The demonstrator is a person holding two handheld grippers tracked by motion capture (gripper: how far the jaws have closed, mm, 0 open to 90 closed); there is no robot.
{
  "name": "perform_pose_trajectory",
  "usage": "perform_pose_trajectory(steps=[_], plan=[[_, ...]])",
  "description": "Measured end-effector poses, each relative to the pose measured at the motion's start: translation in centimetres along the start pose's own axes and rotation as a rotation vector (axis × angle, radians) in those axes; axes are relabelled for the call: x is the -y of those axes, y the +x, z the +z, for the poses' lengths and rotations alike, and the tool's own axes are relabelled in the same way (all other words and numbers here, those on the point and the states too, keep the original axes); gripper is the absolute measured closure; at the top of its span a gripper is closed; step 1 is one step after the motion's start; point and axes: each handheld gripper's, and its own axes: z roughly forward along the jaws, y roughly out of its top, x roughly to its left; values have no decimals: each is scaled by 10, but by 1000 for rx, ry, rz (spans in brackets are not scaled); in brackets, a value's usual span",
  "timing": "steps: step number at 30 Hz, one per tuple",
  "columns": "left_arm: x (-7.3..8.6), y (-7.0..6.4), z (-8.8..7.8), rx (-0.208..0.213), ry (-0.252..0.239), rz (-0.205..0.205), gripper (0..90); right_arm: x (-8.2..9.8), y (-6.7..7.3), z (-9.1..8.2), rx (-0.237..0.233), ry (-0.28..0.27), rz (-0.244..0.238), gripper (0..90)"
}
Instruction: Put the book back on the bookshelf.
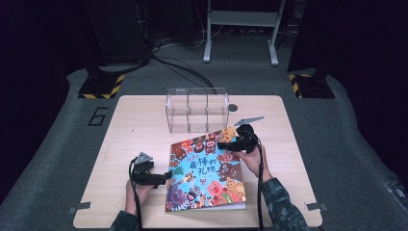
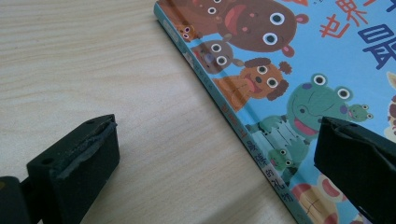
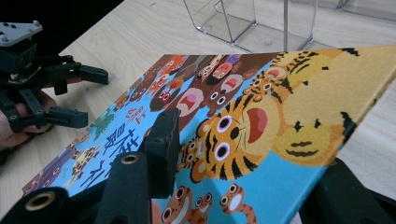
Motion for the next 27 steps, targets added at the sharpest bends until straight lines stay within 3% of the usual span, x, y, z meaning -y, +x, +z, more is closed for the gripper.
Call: perform_pose_trajectory(steps=[5,6,8,16,17,27], plan=[[-3,-3,-1,4,-5,6,1,2,3,-3,6,-23,-28,521],[-4,-4,-2,23,3,9,1,2,5,-4,13,-32,-38,519],[-5,-5,-2,19,-2,6,1,3,6,-5,14,-33,-39,519],[-13,-12,2,72,22,8,0,6,13,-10,19,-66,-63,518],[-13,-12,2,72,22,8,0,6,12,-10,19,-79,-88,518],[-17,-20,4,119,39,15,0,12,20,-17,22,-139,-139,518]])
